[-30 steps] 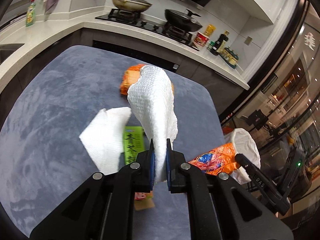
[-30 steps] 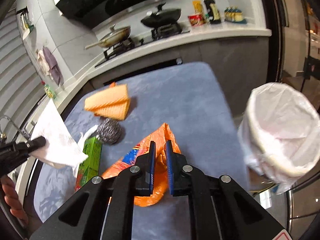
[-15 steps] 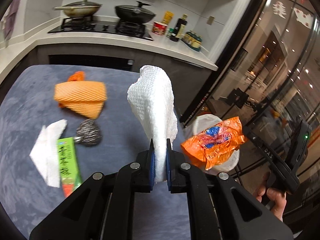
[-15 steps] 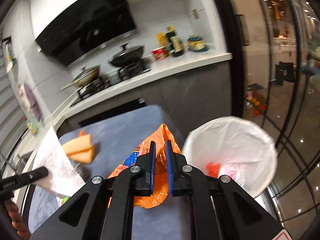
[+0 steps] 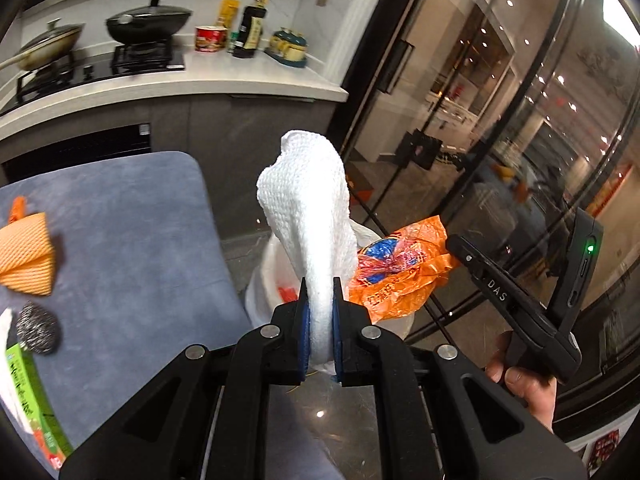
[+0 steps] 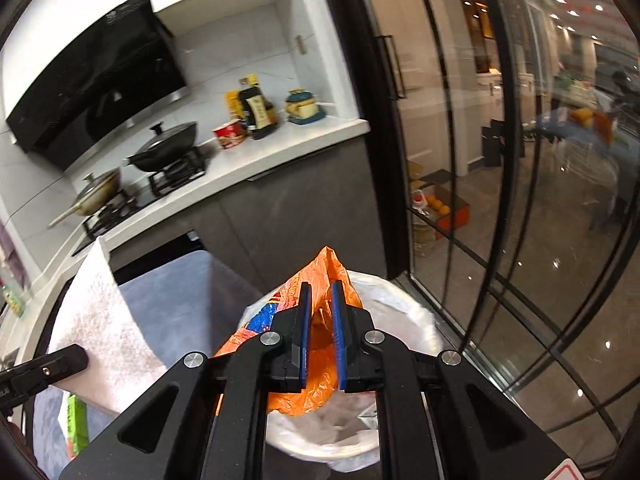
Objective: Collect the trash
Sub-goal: 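Carry the orange bag and tissue over the bin and open both grippers, then move both open grippers back over the table toward the green box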
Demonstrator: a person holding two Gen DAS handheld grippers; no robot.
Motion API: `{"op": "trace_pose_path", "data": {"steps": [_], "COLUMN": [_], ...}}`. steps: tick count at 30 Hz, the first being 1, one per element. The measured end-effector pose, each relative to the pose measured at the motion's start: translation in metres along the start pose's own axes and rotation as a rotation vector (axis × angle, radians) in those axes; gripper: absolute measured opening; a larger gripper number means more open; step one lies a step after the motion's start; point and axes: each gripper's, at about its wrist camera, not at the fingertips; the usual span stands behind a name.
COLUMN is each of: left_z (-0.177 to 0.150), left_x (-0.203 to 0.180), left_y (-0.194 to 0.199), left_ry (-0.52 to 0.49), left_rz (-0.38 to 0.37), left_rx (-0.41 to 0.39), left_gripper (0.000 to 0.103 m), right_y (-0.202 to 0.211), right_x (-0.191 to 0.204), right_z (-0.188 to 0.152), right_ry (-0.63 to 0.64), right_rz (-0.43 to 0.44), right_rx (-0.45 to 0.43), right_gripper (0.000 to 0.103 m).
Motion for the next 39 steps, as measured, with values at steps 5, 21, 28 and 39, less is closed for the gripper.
{"op": "trace_pose_path", "data": {"steps": [5, 21, 28, 39], "left_z": [0.006, 0.006, 0.009, 0.012], "left_x": [-0.016, -0.025, -0.027, -0.017], "left_y": [-0.038, -0.1, -0.095, -0.071], "left_ry": [-0.046, -0.05, -0.049, -0.026], "left_rz": [-0.011, 0.001, 0.013, 0.037], "left_rx": [0.041, 0.141, 0.102, 0.045], "left_gripper": [0.009, 0.018, 0.052, 0.059], "right_y": [-0.013, -0.032, -0.025, -0.009], "right_x": [-0.015, -0.032, -0.032, -0.018], "right_z": [-0.003, -0.005, -0.003, -0.006], "right_ry": [-0.02, -0.042, -0.045, -0.028], "right_rz": [-0.034, -0.067, -0.066, -0.04], "right_rx": [0.02, 0.047, 0.035, 0.009], "right_gripper": [0.01, 0.011, 0.021, 0.037]}}
Point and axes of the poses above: each gripper's, at about its wrist camera, not at the fingertips, and y roughly against the way its jaws point, x to its left, z to its top, and after that the axes turned 10 degrees about -z, right-handed
